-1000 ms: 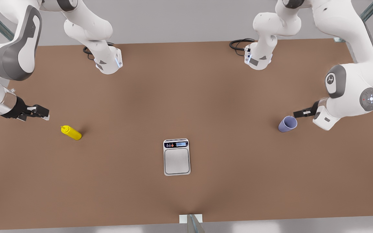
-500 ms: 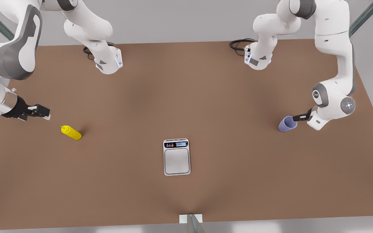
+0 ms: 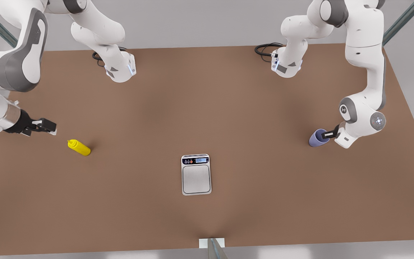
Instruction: Move cup to the weight, pick up sauce bottle, pour sauce
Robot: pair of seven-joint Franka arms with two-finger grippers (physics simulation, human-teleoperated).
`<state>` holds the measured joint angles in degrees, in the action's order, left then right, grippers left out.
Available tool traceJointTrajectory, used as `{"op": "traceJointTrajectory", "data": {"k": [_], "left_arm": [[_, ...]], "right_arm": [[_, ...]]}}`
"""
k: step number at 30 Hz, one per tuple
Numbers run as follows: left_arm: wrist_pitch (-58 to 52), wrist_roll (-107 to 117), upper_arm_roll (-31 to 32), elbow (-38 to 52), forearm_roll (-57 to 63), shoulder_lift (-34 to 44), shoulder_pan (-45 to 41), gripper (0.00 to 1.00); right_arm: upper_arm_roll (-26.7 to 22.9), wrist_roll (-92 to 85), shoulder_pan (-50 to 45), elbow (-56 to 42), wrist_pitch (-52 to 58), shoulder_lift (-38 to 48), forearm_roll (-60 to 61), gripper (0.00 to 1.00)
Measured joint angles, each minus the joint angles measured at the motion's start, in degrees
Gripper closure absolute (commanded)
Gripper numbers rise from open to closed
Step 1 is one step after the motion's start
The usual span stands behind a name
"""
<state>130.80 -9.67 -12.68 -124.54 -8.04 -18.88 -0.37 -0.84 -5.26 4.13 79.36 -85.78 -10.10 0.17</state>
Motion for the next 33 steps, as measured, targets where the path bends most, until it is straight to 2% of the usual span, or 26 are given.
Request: {"op": "traceJointTrajectory", "data": {"k": [2, 11, 12, 13, 14, 15, 17, 19, 21, 23, 25, 27, 29, 33], "left_arm": [[-0.02, 0.0, 0.2, 0.0, -0.41, -0.02, 0.01, 0.79], [-0.84, 1.06, 1.56, 1.4, 0.45, -0.2, -0.17, 0.79], [-1.39, 1.9, 1.59, 1.86, 1.15, 0.62, -0.64, 0.79], [-2.69, 3.99, 2.15, 3.35, 1.91, 1.18, -2.09, 0.79], [-4.7, 9.31, 2.21, 5.64, 2.69, 1.26, -5.29, 0.79], [-5.05, 15.37, 2.29, 7.95, 3.49, 0.73, -9.91, 0.79], [-8.54, 30.1, 9.43, 15.61, 4.42, -2.76, -12.1, 0.79], [-10.5, 39.6, 15.24, 22.56, 4.52, -6.35, -12.19, 0.79], [-10.56, 46.77, 16.2, 26.41, 4.26, -8.49, -16.4, 0.79], [-11.61, 55.93, 16.1, 32.03, 3.88, -11.55, -21.4, 0.79], [-11.9, 64.24, 16.03, 37.06, 3.49, -15.0, -26.53, 0.79], [-11.99, 67.69, 16.02, 39.8, 3.03, -16.89, -28.82, 0.79], [-15.47, 72.61, 15.78, 48.92, 2.43, -22.42, -32.07, 0.79], [-15.99, 75.99, 15.49, 63.42, 1.14, -31.16, -34.07, 0.79]], "right_arm": [[-0.02, 0.09, -0.43, -0.05, 0.08, -0.65, 0.09, 0.0], [0.31, -0.35, 0.13, -1.17, 0.35, -2.41, 0.27, 0.0], [-0.08, -0.31, -0.2, -3.48, 1.22, -3.71, 0.66, 0.0], [-2.62, -0.11, -1.16, -5.8, 3.24, -6.01, 3.81, 0.0], [-6.49, 0.77, -2.22, -9.41, 5.92, -9.34, 6.82, 0.0], [-8.35, 4.35, -3.63, -11.07, 7.13, -10.49, 8.68, 0.0], [-14.69, 12.73, -1.94, -10.72, 8.45, -11.73, 19.26, 0.0], [-17.69, 20.66, 2.56, -5.98, 8.7, -11.72, 28.61, 0.0], [-20.12, 21.92, 6.88, 0.6, 8.7, -11.78, 34.55, 0.0], [-23.56, 30.03, 8.15, 6.38, 8.61, -14.06, 45.76, 0.0], [-24.47, 38.27, 10.48, 8.41, 10.45, -18.48, 54.23, 0.0], [-24.56, 38.17, 13.94, 9.29, 12.98, -22.53, 58.63, 0.0], [-24.56, 37.72, 18.59, 9.09, 18.45, -28.25, 63.99, 0.0], [-25.26, 28.69, 21.03, 8.07, 26.79, -37.58, 66.42, 0.0]]}}
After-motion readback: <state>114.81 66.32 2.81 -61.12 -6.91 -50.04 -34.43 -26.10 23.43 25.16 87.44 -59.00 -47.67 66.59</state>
